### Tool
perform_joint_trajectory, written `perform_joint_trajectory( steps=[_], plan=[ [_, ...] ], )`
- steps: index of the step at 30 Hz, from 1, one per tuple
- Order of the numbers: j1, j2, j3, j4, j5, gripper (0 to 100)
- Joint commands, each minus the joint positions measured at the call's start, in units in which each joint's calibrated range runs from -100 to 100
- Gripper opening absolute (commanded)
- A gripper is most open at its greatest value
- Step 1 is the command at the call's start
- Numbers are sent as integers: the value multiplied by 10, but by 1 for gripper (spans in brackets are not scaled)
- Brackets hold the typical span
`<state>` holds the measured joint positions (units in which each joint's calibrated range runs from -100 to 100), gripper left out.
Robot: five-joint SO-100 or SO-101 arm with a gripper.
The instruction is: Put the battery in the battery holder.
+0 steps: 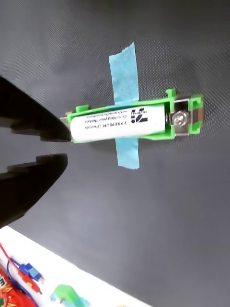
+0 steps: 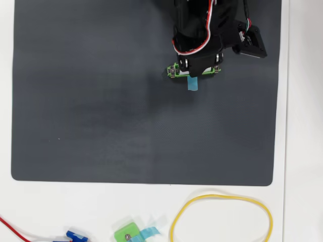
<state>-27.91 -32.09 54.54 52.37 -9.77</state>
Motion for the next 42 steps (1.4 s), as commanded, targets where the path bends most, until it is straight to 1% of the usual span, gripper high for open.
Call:
perform_joint_trajectory(
  steps=[1, 11, 15, 42],
  plan=[
    [8, 48, -11, -4, 4, 0],
    [9, 72, -14, -7, 4, 0],
    [9, 74, -15, -26, 4, 0],
    [9, 76, -16, -18, 5, 0]
  ],
)
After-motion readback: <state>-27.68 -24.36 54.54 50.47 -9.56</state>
